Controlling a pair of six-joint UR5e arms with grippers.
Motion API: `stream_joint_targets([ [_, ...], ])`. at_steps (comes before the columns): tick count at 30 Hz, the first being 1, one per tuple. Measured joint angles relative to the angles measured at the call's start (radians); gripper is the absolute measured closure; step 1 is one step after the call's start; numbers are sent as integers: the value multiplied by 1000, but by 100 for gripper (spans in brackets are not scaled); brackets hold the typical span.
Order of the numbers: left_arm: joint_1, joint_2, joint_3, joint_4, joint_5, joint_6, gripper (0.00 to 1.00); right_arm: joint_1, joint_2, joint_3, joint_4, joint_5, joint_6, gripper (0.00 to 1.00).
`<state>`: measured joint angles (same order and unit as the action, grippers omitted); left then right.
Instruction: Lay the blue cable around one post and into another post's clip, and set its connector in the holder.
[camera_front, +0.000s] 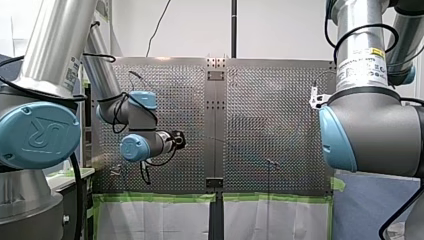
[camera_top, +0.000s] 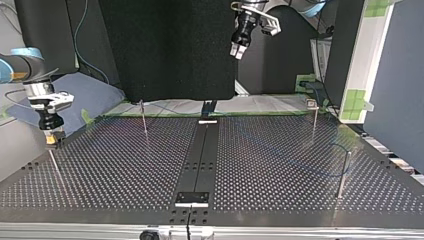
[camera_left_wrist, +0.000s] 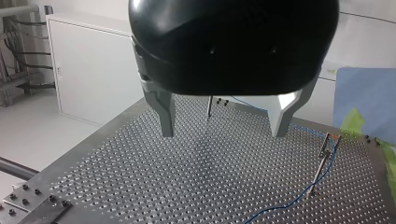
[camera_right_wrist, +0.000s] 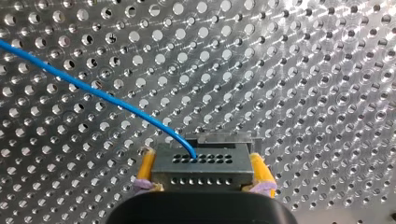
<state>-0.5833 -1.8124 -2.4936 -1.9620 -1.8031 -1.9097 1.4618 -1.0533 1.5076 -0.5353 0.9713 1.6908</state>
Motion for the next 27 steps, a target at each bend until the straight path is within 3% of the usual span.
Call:
stream_joint_targets([
  [3,0,0,0,1,0,0,0,1,0,0,3,1,13,100],
  [11,0,0,1,0,0,0,0,-2,0,-8,24,-1,70,100],
  [27,0,0,1,-3,0,0,0,-7,0,-36,63,-28,74,100],
])
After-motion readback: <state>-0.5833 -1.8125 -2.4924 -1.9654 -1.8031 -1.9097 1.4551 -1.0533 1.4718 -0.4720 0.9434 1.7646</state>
